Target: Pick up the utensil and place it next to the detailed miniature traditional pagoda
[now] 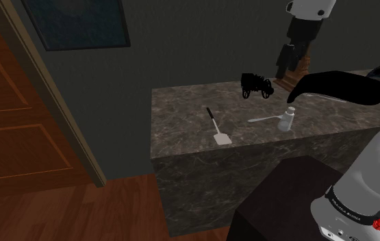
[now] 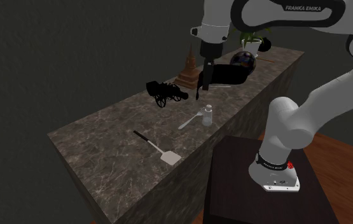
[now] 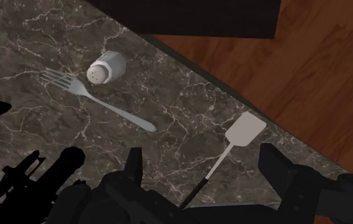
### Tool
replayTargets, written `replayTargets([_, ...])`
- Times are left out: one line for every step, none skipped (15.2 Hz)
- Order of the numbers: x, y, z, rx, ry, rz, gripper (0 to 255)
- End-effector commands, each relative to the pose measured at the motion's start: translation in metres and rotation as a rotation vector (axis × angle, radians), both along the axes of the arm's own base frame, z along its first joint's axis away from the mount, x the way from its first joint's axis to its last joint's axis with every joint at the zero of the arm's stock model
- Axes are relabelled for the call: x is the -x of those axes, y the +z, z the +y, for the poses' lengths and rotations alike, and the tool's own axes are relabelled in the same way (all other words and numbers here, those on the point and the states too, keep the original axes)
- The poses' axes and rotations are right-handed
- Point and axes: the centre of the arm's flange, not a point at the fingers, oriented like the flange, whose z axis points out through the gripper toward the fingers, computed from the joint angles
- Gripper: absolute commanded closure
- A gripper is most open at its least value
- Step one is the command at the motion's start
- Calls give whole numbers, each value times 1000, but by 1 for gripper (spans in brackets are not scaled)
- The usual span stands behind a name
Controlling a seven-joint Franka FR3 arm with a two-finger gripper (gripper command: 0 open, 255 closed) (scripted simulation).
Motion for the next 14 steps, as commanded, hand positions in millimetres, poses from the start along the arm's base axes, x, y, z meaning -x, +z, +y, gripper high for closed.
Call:
replayTargets([0,0,0,0,0,0,0])
replayTargets([-7,-9,6,0,-24,0,0])
replayTargets([-14,-19,12,0,-48,-1,0])
replayTargets([-21,-28,18,0,-72,-1,0])
replayTargets([-28,-38,24,-1,-96,-2,0])
replayTargets([-36,-47,30,-1,-120,-2,0])
replayTargets([-43,-57,35,-1,-144,-3,0])
replayTargets([-51,-66,40,-1,-168,-3,0])
replayTargets([-59,-76,45,-1,-192,-3,0])
replayTargets([-67,-85,50,-1,-216,-4,0])
replayTargets([-75,-95,55,-1,-240,-4,0])
replayTargets([-83,-104,59,-2,-264,-5,0])
replayTargets([-92,-113,63,-2,-288,-5,0])
replayTargets([-100,-123,67,-2,-312,-6,0])
